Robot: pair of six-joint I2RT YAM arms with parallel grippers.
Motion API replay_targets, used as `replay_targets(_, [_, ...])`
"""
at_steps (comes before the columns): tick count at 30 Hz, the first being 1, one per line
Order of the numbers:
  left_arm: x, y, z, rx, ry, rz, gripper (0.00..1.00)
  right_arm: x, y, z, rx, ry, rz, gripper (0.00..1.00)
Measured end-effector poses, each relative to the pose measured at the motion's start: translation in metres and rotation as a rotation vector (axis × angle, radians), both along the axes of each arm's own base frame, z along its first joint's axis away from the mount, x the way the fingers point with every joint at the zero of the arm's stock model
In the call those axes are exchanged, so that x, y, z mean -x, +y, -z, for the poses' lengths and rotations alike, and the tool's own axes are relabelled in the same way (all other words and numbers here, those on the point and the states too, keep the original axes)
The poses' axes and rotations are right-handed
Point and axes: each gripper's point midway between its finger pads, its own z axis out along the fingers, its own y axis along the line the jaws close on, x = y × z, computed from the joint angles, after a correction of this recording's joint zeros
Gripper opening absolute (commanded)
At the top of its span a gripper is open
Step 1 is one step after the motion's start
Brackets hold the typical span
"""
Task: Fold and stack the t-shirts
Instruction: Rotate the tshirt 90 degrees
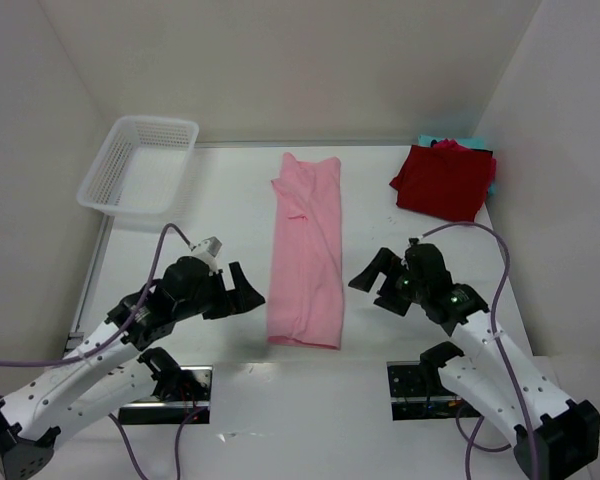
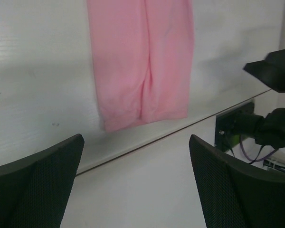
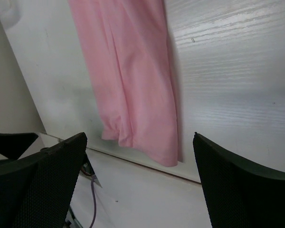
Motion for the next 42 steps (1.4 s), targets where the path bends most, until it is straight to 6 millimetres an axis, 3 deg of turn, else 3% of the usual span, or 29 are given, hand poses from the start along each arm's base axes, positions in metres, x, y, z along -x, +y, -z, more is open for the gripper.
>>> replay_targets(3, [0.000,-0.001,-0.010,0.041,-0.020,-0.015,0.98,-0.005,0.005,0.010,0.016,0.035,-0.022,0.93])
replay_targets(7, [-0.002,-0.002,-0.008,0.036,-0.010,-0.020,0.98,-0.014,0.010,0.021,0.061,0.076,-0.053,0.93])
replay_targets(11, [-0.009,-0.006,0.004,-0.034,0.028,0.002,0.98,-0.036,0.013,0.000,0.076,-0.003,-0.056,0.95])
replay_targets(16, [-0.024,-0.034,0.019,-0.104,0.067,0.148,0.96,-0.073,0.022,-0.034,0.070,-0.143,-0.046,0.95])
replay_targets(19, [-0.026,-0.047,0.032,-0.126,0.083,0.251,0.94,-0.091,0.027,-0.033,0.082,-0.168,-0.038,0.92])
replay_targets(22, [-0.025,-0.057,0.040,-0.131,0.089,0.331,0.93,-0.105,0.031,-0.018,0.106,-0.146,-0.039,0.92])
replay_targets(28, [-0.032,-0.086,0.039,-0.081,0.062,0.466,0.92,-0.115,0.029,-0.006,0.142,-0.138,-0.021,0.92])
replay_targets(34, [-0.015,-0.114,0.066,-0.126,0.112,0.598,0.90,-0.122,0.025,-0.009,0.158,-0.166,0.007,0.92])
replay_targets(38, [-0.003,-0.120,0.083,-0.180,0.135,0.634,0.83,-0.125,0.022,-0.010,0.173,-0.174,0.024,0.92])
replay_targets(42, [-0.007,-0.117,0.087,-0.217,0.134,0.585,0.72,-0.128,0.020,-0.013,0.183,-0.184,0.036,0.92])
